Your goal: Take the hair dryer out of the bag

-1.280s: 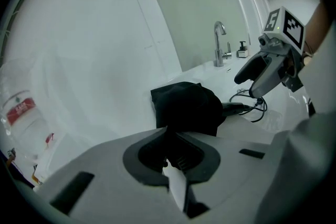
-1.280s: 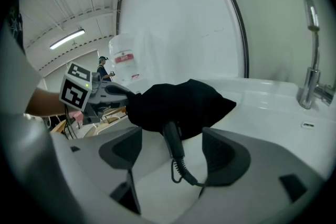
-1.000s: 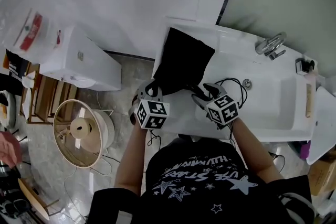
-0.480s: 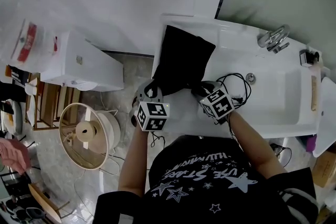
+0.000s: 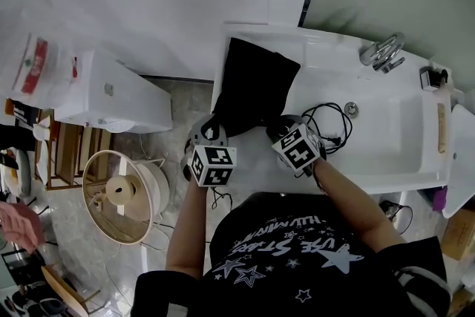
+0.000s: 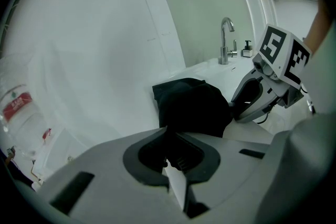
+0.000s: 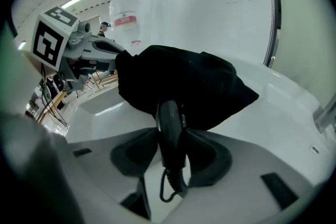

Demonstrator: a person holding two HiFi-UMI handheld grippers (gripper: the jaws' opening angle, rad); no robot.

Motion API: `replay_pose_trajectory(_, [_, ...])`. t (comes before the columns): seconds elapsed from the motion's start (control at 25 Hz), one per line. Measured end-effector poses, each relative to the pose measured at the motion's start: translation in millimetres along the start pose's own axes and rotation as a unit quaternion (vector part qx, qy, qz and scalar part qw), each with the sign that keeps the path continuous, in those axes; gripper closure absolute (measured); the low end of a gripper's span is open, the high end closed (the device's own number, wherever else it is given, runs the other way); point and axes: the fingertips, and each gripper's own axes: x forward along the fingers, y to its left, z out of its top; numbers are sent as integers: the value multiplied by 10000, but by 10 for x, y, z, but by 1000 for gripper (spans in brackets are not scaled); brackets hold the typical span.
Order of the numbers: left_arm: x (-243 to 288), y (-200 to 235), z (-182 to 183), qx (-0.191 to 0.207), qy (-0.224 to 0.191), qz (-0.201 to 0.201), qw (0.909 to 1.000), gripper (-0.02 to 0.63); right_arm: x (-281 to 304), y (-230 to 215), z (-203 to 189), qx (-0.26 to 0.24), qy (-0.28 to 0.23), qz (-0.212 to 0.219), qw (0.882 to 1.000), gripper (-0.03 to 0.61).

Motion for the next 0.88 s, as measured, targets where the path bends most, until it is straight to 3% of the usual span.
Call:
replay_pose_trajectory(0.24, [-26,49,40,-19,-22,6,10000,592,-110,0,89,-225,-311,124,9992,416])
replay_pose_trajectory(0.88, [-59,208,210,42,-213,238,9995,592,-464,35,110,-127,-774,372,9962,420])
